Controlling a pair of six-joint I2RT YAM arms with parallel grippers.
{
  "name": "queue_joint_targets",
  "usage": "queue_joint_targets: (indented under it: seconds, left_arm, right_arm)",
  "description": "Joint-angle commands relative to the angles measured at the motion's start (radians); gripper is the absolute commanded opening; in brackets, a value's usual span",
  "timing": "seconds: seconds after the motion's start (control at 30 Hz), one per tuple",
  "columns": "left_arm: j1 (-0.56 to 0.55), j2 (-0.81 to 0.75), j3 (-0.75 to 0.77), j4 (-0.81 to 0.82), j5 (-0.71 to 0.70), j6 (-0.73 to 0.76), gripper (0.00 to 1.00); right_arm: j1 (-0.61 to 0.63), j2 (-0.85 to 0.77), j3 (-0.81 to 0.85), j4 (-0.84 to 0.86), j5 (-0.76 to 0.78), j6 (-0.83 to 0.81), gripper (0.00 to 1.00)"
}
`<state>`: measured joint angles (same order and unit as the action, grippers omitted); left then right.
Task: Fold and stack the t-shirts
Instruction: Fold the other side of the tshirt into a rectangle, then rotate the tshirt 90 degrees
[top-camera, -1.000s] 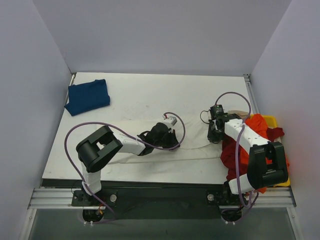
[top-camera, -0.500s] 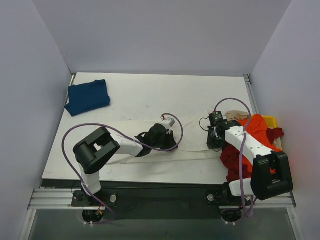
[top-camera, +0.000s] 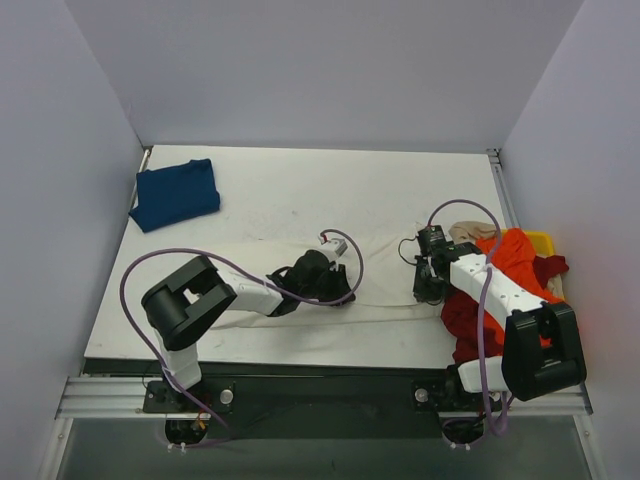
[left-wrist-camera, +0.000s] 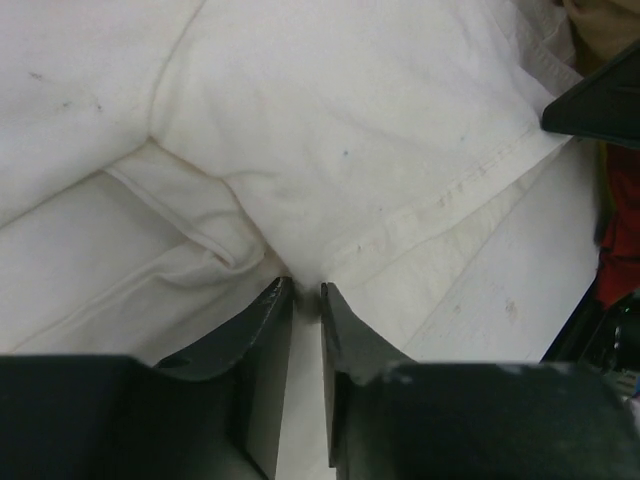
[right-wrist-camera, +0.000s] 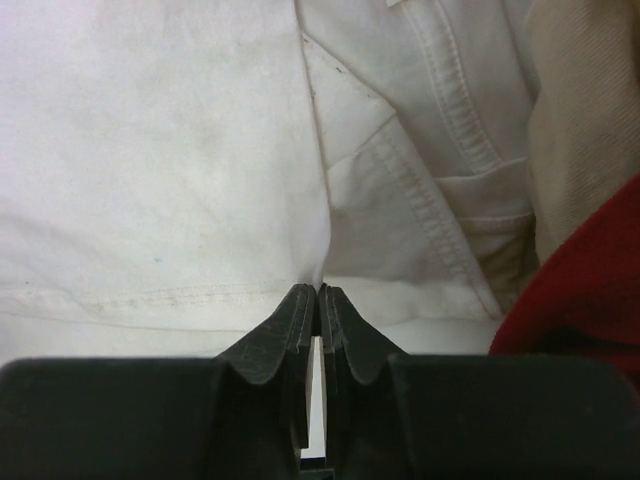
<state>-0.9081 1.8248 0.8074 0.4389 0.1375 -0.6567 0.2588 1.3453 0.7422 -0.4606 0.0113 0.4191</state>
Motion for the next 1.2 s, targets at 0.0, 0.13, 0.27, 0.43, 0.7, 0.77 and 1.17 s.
queue_joint_targets:
  seconds: [0.0, 0.13, 0.27, 0.43, 0.7, 0.77, 1.17]
  left_arm:
    - [0.000, -0.050, -0.011, 0.031, 0.017, -0.012, 0.31]
    - [0.002, -0.125, -0.007, -0.002, 0.020, 0.002, 0.50]
    - [0.020, -0.232, -0.022, -0.049, -0.013, 0.040, 0.56]
    - [0.125, -0.358, -0.089, -0.071, -0.053, 0.071, 0.62]
    - [0.314, -0.331, -0.177, -0.036, -0.043, 0.080, 0.63]
    - [0.357, -0.303, -0.192, 0.000, -0.021, 0.072, 0.63]
    - [0.459, -0.185, -0.208, 0.092, 0.019, 0.058, 0.63]
  right_arm:
    - [0.013, -0.006, -0.009, -0.053, 0.007, 0.006, 0.09]
    - [0.022, -0.024, 0.023, -0.075, 0.013, 0.006, 0.54]
    - [0.026, -0.060, 0.095, -0.092, 0.010, 0.000, 0.62]
    - [0.049, -0.048, 0.193, -0.078, 0.001, -0.011, 0.62]
    - [0.066, 0.165, 0.296, 0.033, -0.134, -0.026, 0.62]
    - [0.066, 0.219, 0.319, 0.057, -0.154, -0.029, 0.62]
    - [0.020, 0.603, 0.548, 0.045, -0.174, -0.054, 0.61]
